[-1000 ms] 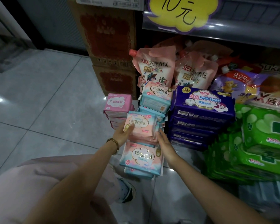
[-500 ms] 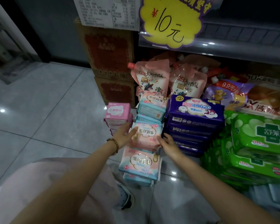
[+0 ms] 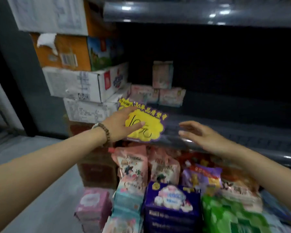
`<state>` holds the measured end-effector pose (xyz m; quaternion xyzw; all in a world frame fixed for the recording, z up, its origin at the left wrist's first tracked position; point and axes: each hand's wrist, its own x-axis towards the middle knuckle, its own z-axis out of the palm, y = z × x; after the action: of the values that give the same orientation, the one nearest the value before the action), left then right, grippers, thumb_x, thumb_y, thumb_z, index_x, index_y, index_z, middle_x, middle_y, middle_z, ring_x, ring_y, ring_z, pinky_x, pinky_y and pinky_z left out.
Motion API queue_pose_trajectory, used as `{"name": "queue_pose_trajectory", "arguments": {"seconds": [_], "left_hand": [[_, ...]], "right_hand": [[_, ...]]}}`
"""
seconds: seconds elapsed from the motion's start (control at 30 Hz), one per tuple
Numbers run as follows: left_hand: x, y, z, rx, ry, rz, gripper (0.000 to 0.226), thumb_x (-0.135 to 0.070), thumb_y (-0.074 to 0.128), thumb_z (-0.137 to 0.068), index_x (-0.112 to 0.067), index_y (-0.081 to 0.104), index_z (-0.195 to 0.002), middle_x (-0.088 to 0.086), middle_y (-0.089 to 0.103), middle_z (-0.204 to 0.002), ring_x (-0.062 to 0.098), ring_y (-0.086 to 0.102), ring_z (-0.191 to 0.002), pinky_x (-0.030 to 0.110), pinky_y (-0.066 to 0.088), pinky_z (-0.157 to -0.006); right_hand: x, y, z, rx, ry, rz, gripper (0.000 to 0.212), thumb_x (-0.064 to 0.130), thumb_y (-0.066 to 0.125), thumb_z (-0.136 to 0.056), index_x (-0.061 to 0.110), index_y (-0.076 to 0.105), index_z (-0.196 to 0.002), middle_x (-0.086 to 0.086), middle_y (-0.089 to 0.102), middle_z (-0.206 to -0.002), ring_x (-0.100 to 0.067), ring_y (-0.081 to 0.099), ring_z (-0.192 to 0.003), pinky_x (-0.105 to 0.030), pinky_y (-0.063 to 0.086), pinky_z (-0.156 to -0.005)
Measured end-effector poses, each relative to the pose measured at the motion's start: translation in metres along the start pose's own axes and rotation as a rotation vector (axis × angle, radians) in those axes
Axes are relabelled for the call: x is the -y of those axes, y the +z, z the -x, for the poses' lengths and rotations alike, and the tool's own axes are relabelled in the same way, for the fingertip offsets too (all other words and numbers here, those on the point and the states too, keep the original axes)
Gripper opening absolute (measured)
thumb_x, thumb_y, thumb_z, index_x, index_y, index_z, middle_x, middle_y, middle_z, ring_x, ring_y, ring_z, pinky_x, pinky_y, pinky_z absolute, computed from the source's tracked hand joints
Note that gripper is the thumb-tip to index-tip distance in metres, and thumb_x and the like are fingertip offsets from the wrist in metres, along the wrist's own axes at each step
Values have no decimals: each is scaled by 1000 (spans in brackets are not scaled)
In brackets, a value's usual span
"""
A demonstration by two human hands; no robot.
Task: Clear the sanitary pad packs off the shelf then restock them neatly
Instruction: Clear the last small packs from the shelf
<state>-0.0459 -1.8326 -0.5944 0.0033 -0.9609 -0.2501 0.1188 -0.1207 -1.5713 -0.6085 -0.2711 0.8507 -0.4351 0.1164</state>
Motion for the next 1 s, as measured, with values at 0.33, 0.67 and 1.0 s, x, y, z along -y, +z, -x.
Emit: {"name": "queue_pose_trajectory", "arguments": {"seconds": [0.33,0.67,1.0], "left_hand": [[-4,-1,-172,15,-202,154,91,-67,43,-83,-15,14,-151,4,24,-155,24,31,-139,32,28,-113],[32,58,-292,-41,-258,414,104,-55,63,-80,-12,1,-151,3,19,-156,22,25,-141,29,25,-112],[32,62,-336,-205,-309,511,100,-68,67,-68,-17,29,-146,5,45,-141,25,46,-127,31,39,-103]], "right_hand": [[-33,-51,-140,-271,104,-209,74,49,62,-85,22,29,-146,0,38,-147,-13,41,-122,-23,33,-94],[-92,-40,-270,-412,22,-543,68,32,74,-78,15,37,-133,1,55,-127,-10,59,-103,-19,49,-81],[-112,-30,-296,-393,-32,-421,88,39,89,-58,17,47,-131,-1,62,-122,-14,63,-107,-35,54,-94]]}}
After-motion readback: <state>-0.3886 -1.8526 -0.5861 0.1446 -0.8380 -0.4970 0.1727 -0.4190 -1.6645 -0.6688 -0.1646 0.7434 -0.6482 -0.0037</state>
